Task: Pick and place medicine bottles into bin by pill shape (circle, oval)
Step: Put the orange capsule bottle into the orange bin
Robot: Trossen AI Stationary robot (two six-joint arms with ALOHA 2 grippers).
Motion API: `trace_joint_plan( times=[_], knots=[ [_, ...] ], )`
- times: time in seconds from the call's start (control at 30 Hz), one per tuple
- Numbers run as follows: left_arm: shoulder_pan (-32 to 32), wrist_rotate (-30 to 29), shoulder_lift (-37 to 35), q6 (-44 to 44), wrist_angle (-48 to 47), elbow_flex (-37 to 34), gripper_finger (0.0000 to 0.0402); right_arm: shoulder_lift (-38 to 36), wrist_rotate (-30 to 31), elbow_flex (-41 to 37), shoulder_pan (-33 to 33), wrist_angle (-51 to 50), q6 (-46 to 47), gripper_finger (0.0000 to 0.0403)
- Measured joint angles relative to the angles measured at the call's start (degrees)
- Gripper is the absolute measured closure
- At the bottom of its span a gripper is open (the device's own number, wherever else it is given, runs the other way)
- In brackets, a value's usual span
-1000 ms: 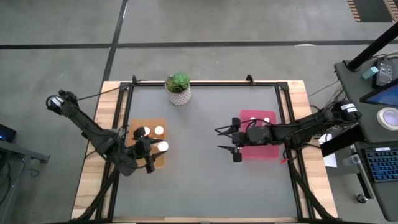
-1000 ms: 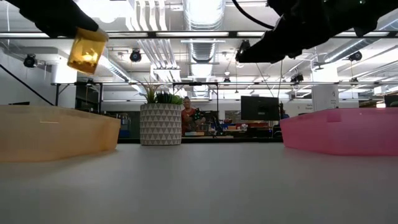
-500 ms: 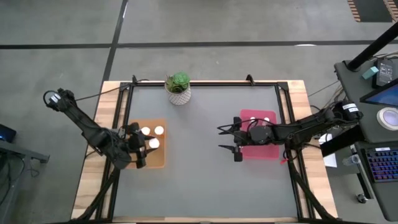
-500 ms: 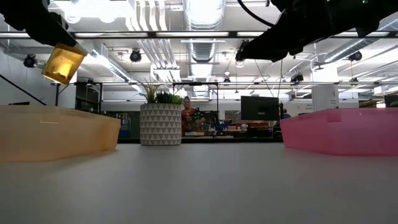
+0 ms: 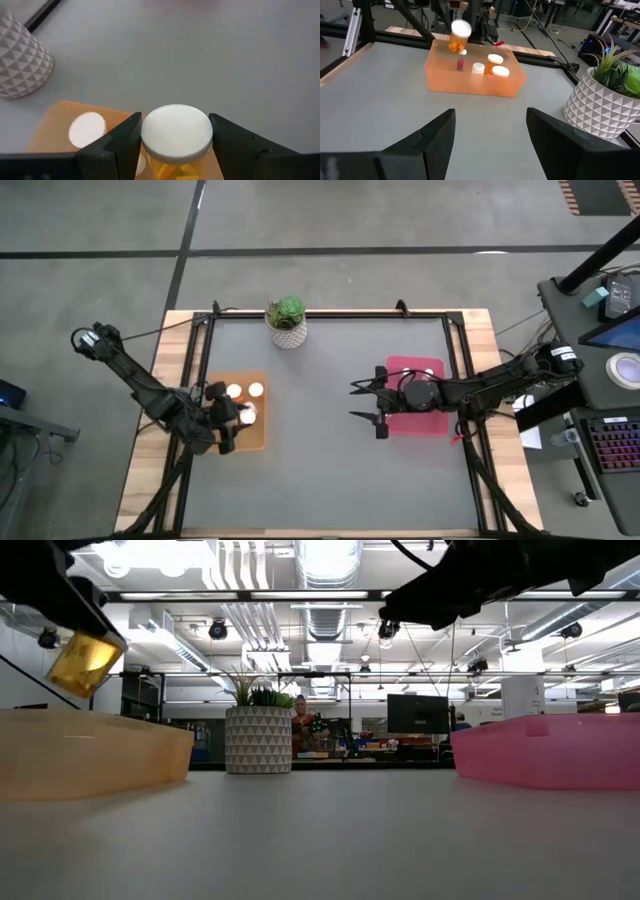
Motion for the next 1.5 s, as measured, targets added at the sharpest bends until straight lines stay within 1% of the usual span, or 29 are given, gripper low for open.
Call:
trace_joint_plan(
  times=[0.07, 0.23, 0.27, 0.53, 1.07, 1.3, 1.5],
  knots=[
    [0.00, -0.08, 1.11, -0.15, 2.40, -1.70, 0.0209, 0.07, 0.00, 0.00, 0.00, 0.00, 0.54, 0.0168],
    [0.00, -0.11, 4.53, 0.55, 12.23, -5.65, 0.0209, 0.09, 0.00, 0.00, 0.00, -0.02, 0.92, 0.0168],
    [-0.03, -0.08, 5.07, 0.54, 12.70, -6.19, 0.0209, 0.09, 0.00, 0.00, 0.00, -0.02, 0.97, 0.0168],
    [0.00, -0.24, 9.30, 0.40, 12.71, -7.20, 0.0209, 0.13, 0.03, 0.00, 0.00, 0.04, 3.10, 0.0168],
    [0.02, -0.35, 17.86, 0.27, 12.97, -7.37, 0.0209, 0.15, 0.21, 0.00, 0.00, 0.04, 3.44, 0.0168],
    [0.02, -1.97, 18.23, 0.03, 15.55, -7.68, 0.0209, 0.17, 0.22, -0.02, 0.00, 0.04, 3.48, 0.0168],
    [0.02, -2.58, 18.11, -4.06, 16.39, -10.05, 0.0209, 0.17, 0.22, -0.02, 0.00, 0.02, 3.48, 0.0168]
  ],
)
